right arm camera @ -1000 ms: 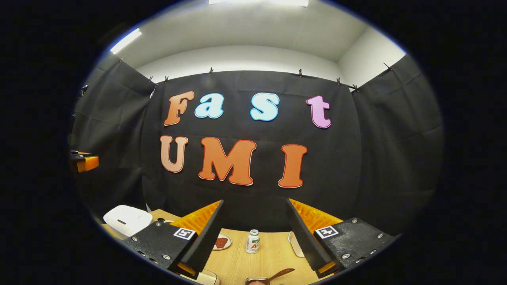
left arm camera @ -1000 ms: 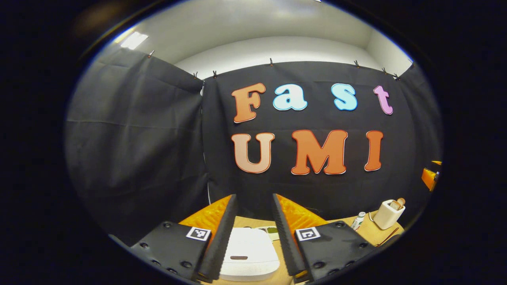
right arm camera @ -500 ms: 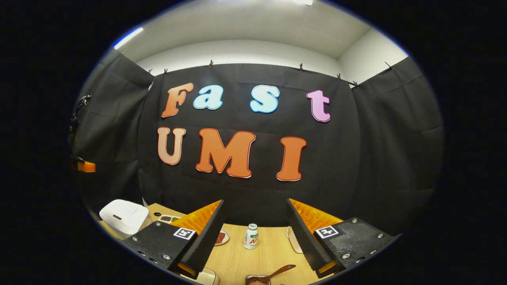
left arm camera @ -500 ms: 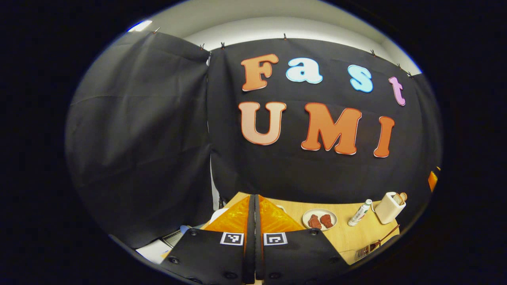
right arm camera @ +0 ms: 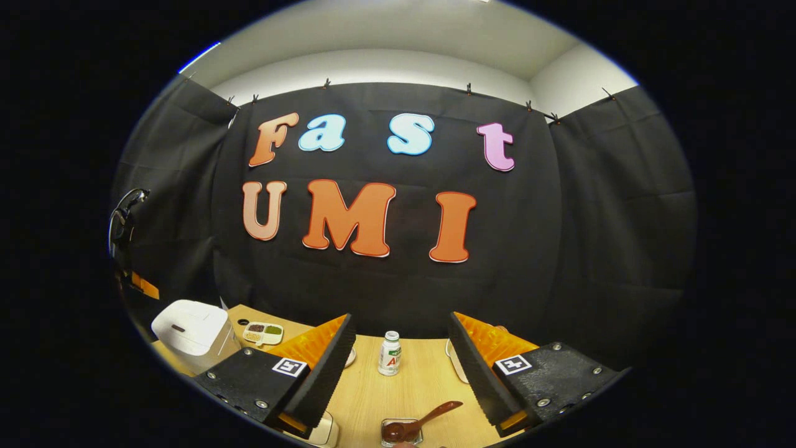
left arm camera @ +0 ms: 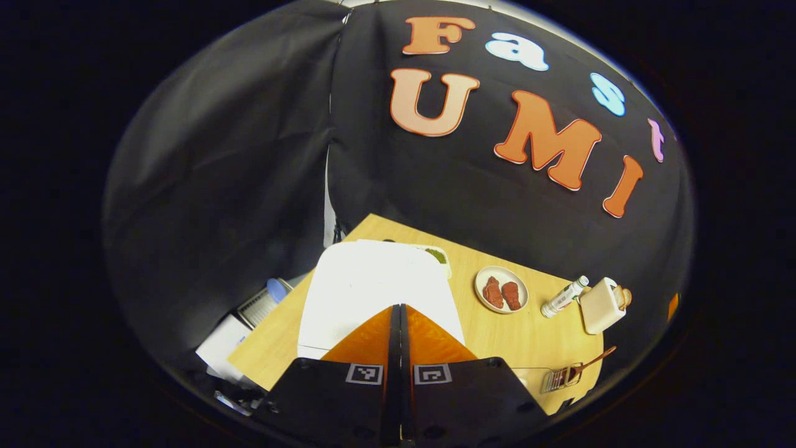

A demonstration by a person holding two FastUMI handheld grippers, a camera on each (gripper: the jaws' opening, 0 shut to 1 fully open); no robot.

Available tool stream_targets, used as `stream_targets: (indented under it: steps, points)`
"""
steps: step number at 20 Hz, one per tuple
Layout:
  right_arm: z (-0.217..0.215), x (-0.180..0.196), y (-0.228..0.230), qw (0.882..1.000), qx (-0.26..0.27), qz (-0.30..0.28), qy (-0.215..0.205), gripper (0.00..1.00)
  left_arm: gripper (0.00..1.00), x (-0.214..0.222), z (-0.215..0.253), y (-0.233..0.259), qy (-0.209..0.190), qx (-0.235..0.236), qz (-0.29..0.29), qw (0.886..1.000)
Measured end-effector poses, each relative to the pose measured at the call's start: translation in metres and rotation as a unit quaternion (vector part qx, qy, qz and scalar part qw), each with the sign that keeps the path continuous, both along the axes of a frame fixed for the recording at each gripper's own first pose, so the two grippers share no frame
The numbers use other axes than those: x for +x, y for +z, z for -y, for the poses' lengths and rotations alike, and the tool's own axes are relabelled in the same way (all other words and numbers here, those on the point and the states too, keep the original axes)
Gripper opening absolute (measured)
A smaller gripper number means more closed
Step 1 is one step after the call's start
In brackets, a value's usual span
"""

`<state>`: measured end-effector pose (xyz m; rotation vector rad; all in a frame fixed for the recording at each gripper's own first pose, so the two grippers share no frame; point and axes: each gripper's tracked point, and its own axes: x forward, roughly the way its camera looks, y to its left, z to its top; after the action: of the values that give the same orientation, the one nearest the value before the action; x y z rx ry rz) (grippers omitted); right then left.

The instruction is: Close the left gripper, press the button to open the rice cooker; take a wooden spoon from the chopstick holder with the right hand, scoop a spoonful of rice and pour it into the rice cooker, then put the wooden spoon back into the chopstick holder.

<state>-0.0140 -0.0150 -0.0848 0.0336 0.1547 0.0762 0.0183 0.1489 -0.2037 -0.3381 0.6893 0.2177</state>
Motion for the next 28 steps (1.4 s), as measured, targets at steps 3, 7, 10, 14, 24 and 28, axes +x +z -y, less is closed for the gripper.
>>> stream_targets:
  steps: [3,7,10,14,24,28]
  points:
    - [0.010,-0.004,-0.013,1.000,-0.004,-0.015,-0.015,0.94,0.05,0.002,0.005,-0.034,0.001,-0.048,-0.038,0.998]
    - [0.019,-0.008,-0.031,0.999,-0.012,-0.034,-0.030,0.94,0.05,0.008,0.004,-0.062,0.011,-0.089,-0.066,0.994]
    - [0.025,-0.011,-0.040,0.998,-0.021,-0.045,-0.038,0.94,0.05,0.012,0.000,-0.077,0.012,-0.094,-0.081,0.992]
    - [0.024,-0.010,-0.052,0.997,-0.019,-0.060,-0.038,0.94,0.05,0.012,0.000,-0.098,0.019,-0.107,-0.103,0.989]
    - [0.023,-0.004,-0.078,0.996,-0.013,-0.087,-0.028,0.95,0.05,0.024,-0.017,-0.038,0.023,0.006,-0.012,1.000]
    - [0.022,-0.006,-0.093,0.995,-0.003,-0.102,-0.023,0.95,0.05,0.025,-0.038,0.016,0.043,0.114,0.053,0.991]
